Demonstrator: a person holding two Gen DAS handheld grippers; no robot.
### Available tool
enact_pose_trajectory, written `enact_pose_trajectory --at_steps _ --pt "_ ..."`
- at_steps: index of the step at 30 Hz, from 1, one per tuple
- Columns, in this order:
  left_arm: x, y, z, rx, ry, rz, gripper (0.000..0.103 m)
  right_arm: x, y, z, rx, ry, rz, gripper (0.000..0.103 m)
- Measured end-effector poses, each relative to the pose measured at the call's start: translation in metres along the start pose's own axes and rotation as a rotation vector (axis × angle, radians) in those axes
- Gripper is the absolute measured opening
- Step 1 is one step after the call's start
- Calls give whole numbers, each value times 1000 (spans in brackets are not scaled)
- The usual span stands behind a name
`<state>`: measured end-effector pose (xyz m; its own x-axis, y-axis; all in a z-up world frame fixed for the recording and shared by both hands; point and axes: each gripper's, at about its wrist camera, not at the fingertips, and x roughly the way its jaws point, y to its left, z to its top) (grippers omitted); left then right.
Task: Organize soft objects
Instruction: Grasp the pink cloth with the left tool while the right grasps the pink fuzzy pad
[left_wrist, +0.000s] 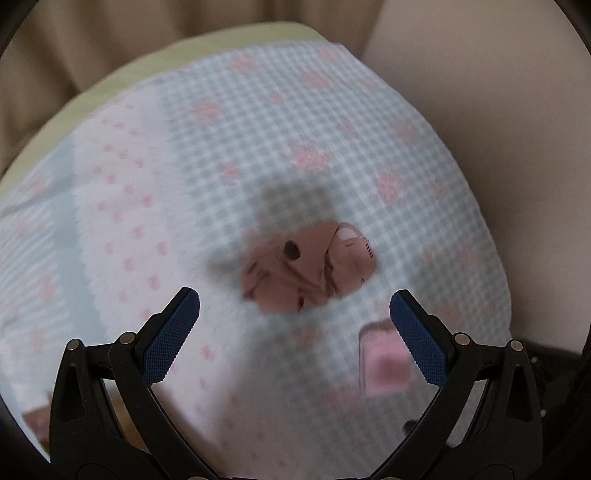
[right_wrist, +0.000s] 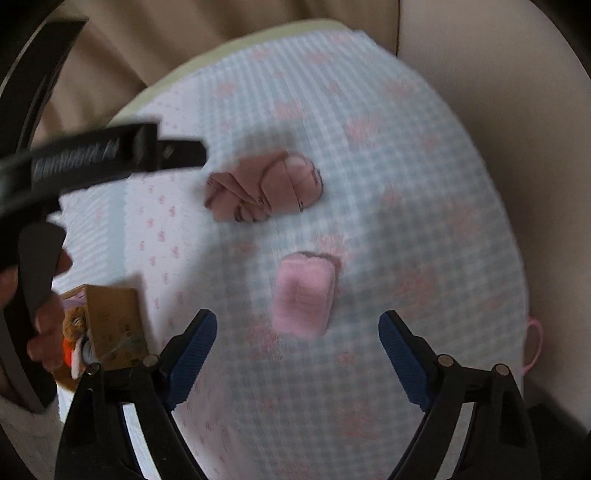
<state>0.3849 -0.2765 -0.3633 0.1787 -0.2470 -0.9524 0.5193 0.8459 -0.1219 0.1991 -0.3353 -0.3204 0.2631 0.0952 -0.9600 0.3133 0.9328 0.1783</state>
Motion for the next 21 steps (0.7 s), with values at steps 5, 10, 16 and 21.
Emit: enact_pose_trajectory --at_steps 5,10,16,21 --pt "54 -7 8 74 43 -14 103 41 0 4 -6 33 -49 77" --pt "92 -11 10 120 69 -29 101 70 -4 5 11 55 -62 72" --pt "107 -16 4 148 68 -47 71 87 -6 3 17 80 -68 56" --pt "98 -20 0 158 56 -79 38 87 -4 -1 -9 64 -112 42"
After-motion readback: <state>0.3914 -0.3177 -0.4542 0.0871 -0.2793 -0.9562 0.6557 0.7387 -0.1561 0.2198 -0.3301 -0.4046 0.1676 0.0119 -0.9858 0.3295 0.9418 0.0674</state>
